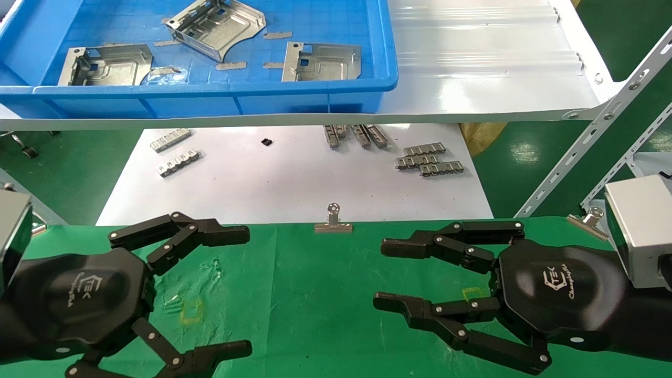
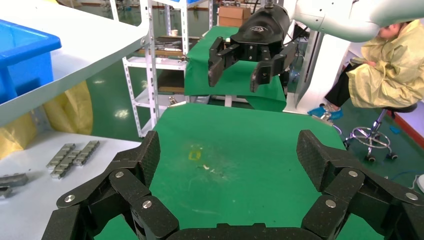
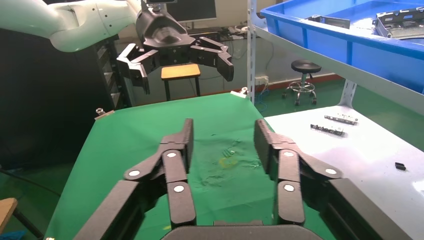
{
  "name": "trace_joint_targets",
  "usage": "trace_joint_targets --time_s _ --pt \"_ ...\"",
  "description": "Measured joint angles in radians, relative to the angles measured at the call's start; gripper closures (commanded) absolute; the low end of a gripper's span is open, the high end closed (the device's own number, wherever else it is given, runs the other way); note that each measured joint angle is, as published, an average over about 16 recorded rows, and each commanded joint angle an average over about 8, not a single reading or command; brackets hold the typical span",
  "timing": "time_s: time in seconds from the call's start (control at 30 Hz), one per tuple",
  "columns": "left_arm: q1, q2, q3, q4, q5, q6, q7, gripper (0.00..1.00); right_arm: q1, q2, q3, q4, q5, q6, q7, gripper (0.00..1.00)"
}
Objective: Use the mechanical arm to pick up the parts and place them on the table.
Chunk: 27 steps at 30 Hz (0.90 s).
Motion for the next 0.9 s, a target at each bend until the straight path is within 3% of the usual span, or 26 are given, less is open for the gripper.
trace_joint_targets --time_s 0.23,0.4,0.6,0.9 --pt "-0.021 0.009 0.001 0.009 0.009 -0.009 0.002 0.00 0.000 0.000 0.000 0.000 0.000 0.000 0.000 1.00" --pt "-0.101 0.044 0.012 0.059 0.046 -0.028 0.002 0.00 0.000 0.000 0.000 0.000 0.000 0.000 0.000 1.00" --pt "-0.291 0.138 0.052 0.221 0.146 -0.068 0.010 0.00 0.000 0.000 0.000 0.000 0.000 0.000 0.000 1.00" --pt "-0.644 0.340 0.142 0.633 0.356 -0.195 0.080 0.00 0.000 0.000 0.000 0.000 0.000 0.000 0.000 1.00"
